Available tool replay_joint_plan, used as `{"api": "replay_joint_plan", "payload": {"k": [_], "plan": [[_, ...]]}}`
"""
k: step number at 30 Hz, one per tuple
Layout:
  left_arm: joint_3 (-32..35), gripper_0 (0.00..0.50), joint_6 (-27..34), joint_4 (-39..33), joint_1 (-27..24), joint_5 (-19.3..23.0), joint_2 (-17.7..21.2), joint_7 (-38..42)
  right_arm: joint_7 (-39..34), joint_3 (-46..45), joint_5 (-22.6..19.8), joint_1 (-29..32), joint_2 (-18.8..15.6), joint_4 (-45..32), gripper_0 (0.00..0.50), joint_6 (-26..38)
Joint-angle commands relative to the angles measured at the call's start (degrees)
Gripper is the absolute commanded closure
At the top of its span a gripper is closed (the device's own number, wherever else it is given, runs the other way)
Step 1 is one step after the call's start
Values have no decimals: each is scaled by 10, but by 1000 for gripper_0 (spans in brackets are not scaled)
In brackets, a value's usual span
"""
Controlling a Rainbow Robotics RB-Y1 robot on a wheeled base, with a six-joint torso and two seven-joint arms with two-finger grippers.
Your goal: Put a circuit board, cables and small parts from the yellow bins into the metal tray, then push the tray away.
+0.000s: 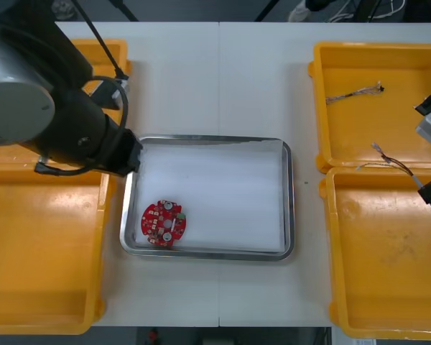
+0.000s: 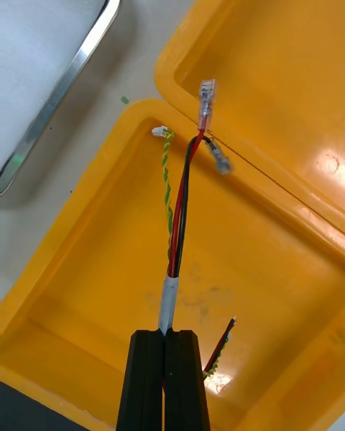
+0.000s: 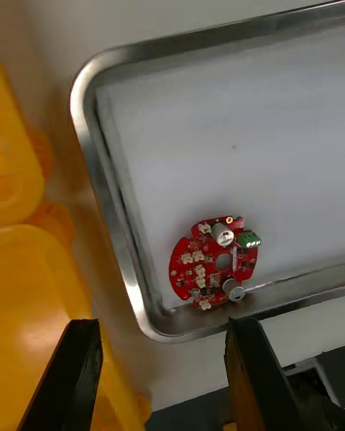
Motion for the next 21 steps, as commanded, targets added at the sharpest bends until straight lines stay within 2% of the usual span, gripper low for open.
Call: {"api": "replay_joint_plan", "payload": {"k": [1, 7, 12, 17, 21], "plan": [[47, 0, 5, 15, -30, 33, 46, -61, 24, 40, -23, -43, -27, -1, 500, 2], [86, 0, 5, 94, -60, 38, 69, -107, 35, 116, -33, -118, -27, -9, 500, 2], [87, 0, 5, 172, -98, 8, 74, -144, 46, 203, -21, -185, -18, -8, 500, 2], [86, 0, 5, 241, -124, -19, 74, -163, 60, 281, 15, -236, 24, -2, 500, 2], [86, 0, -14, 298, -132, -36, 72, -163, 81, 347, 58, -286, 73, 18, 500, 2]]}}
